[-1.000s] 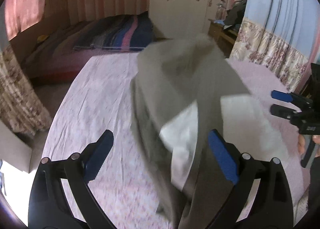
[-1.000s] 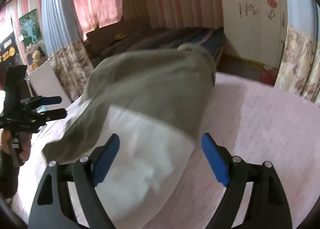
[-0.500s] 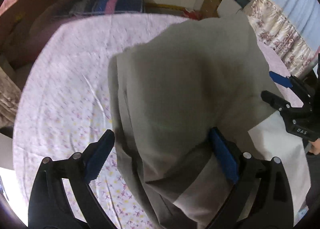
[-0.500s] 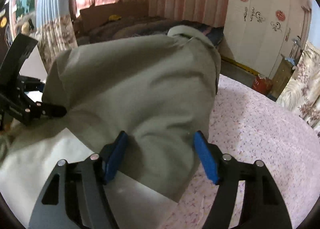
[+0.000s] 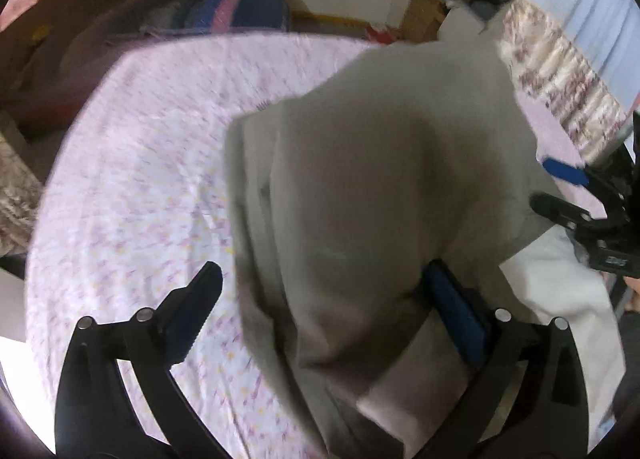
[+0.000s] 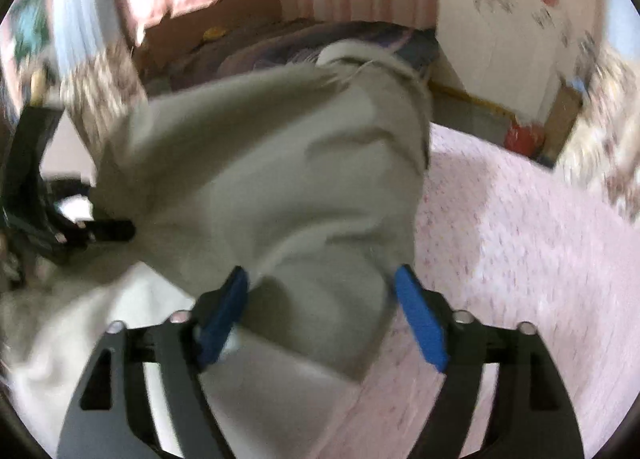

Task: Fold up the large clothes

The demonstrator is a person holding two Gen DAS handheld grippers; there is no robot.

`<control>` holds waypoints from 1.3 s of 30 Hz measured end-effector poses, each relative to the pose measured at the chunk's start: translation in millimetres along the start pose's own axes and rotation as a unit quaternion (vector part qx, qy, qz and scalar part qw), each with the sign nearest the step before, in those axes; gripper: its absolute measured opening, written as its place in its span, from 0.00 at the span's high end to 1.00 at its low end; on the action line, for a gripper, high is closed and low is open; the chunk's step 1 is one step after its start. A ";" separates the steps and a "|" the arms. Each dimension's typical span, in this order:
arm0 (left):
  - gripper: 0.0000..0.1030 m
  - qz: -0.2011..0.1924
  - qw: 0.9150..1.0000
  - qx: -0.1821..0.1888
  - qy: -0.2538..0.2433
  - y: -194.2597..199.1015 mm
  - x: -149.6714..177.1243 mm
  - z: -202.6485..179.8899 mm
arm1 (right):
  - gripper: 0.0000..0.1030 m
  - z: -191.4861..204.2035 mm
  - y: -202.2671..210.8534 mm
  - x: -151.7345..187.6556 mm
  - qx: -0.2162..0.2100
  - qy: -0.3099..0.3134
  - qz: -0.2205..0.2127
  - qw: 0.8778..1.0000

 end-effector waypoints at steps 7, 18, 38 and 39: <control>0.03 -0.039 0.999 0.011 0.030 63.2 35.4 6.0 | 0.09 11.0 62.7 31.4 -0.009 -0.047 -0.056 0.997; 0.03 -0.031 0.997 0.041 0.062 62.9 87.2 -16.3 | 0.06 20.1 71.8 71.2 -0.007 -0.088 -0.064 0.994; 0.03 -0.053 0.994 0.056 0.074 22.1 118.7 -32.2 | 0.05 8.2 22.0 112.4 -0.057 -0.174 -0.075 0.980; 0.03 -0.052 0.995 0.054 0.069 21.3 117.8 -34.9 | 0.05 8.4 18.4 112.5 -0.063 -0.179 -0.073 0.979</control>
Point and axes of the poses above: each gripper's, at about its wrist camera, not at the fingertips, and y roughly against the way its jaws point, z to its left, x to its underside, the point moved 4 cm from there along -y, roughly the way its jaws point, and after that the axes turned 6 degrees about -x, right-handed, at the moved point
